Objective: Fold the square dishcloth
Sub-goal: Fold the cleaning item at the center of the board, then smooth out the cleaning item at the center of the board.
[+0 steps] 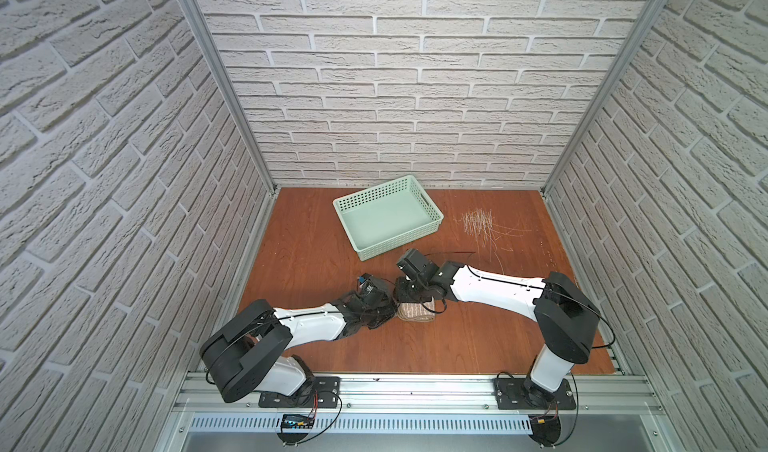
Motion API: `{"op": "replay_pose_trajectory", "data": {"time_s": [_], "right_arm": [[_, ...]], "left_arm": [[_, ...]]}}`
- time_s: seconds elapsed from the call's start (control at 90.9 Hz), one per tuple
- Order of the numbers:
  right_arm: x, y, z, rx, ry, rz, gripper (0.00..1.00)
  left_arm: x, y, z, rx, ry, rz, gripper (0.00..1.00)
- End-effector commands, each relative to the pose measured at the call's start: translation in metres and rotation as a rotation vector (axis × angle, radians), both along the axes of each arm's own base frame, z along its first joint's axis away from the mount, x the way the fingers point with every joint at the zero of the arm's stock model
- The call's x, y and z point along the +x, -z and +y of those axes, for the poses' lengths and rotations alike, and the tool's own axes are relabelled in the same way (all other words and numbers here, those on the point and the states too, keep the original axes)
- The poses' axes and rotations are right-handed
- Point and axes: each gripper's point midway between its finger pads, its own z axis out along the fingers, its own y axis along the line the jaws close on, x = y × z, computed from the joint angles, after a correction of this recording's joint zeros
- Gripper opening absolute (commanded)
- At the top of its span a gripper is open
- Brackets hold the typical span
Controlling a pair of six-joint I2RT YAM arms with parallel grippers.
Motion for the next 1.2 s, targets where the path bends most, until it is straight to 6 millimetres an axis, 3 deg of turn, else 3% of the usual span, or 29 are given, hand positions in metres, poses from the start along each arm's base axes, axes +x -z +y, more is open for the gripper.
{"op": "replay_pose_trajectory", "data": {"time_s": [0.0,0.088,0.22,0.286,0.627,0.902,1.188], "right_arm": [[-0.005,-0.015,-0.002,0.030,-0.003,-0.028,0.41],[-0.005,-0.016,-0.008,0.025,0.011,-0.037,0.34],[-0.008,-0.009,-0.014,0.008,0.023,-0.032,0.13],[-0.009,-0.004,-0.013,0.015,0.023,-0.018,0.08],[-0.014,0.023,0.008,0.080,-0.002,0.058,0.08],[-0.016,0.051,0.004,0.041,0.021,0.092,0.08],[-0.018,0.073,0.006,0.033,0.035,0.128,0.07]], "left_arm": [[0.003,0.002,0.003,0.014,-0.014,0.002,0.00],[0.002,0.003,0.005,0.020,-0.016,0.006,0.00],[0.002,0.001,0.007,0.025,-0.021,0.002,0.00],[0.003,-0.001,0.008,0.028,-0.027,-0.003,0.00],[0.005,-0.004,0.008,0.037,-0.031,-0.007,0.00],[0.007,-0.006,0.009,0.047,-0.038,-0.007,0.01],[0.005,-0.008,0.020,0.093,-0.066,-0.009,0.08]]}}
